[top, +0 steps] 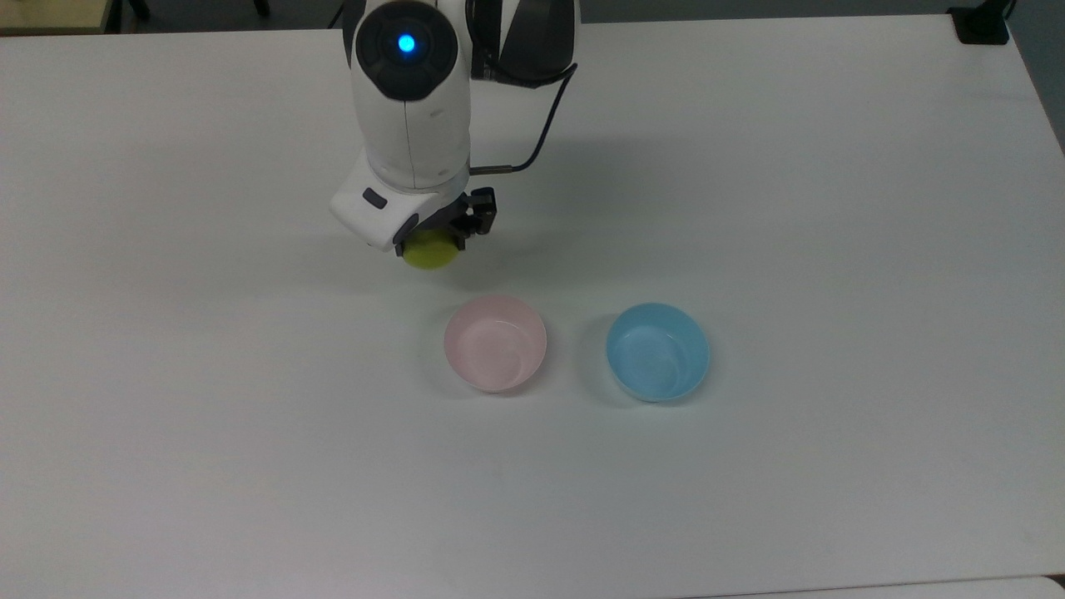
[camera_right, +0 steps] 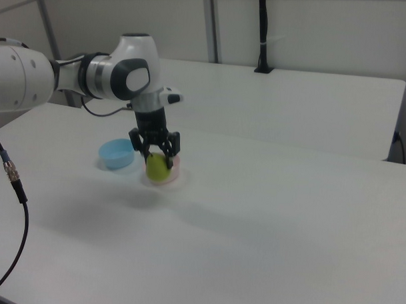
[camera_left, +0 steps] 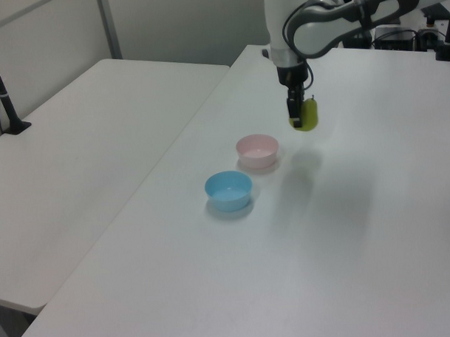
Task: Place the pear in the bowl
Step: 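Carry the held pear over the pink bowl and lower it in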
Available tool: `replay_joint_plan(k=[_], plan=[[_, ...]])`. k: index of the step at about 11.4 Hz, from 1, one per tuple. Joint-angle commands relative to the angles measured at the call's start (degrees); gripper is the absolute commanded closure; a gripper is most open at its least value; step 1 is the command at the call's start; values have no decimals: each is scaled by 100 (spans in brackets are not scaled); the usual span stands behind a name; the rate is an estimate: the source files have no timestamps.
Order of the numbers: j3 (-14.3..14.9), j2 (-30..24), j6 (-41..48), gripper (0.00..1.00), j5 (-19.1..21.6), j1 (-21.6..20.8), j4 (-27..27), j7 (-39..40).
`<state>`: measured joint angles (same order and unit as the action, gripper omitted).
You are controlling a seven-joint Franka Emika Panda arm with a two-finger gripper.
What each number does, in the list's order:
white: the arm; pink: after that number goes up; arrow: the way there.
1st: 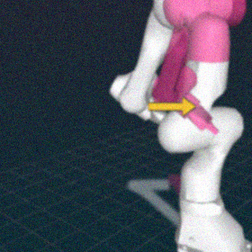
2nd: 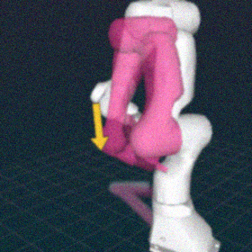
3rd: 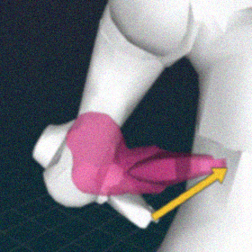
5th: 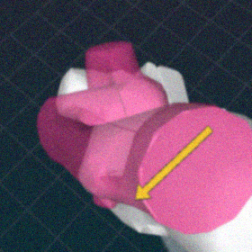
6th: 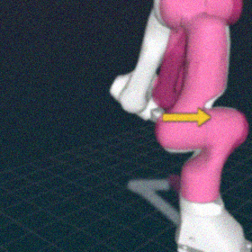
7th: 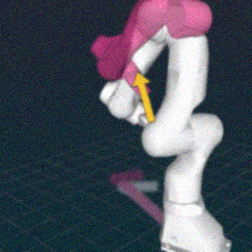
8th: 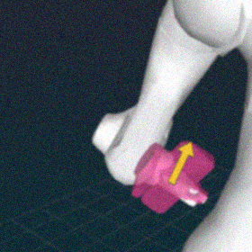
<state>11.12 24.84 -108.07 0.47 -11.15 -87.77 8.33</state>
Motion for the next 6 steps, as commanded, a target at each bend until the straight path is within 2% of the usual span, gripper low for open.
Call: replay_joint_plan(k=[1,3,6], plan=[[118,161,-1010,62,339,-343,146,-1119],[118,389,-1706,61,340,-492,146,-1701],[118,732,-2104,56,340,-607,146,-1887]])
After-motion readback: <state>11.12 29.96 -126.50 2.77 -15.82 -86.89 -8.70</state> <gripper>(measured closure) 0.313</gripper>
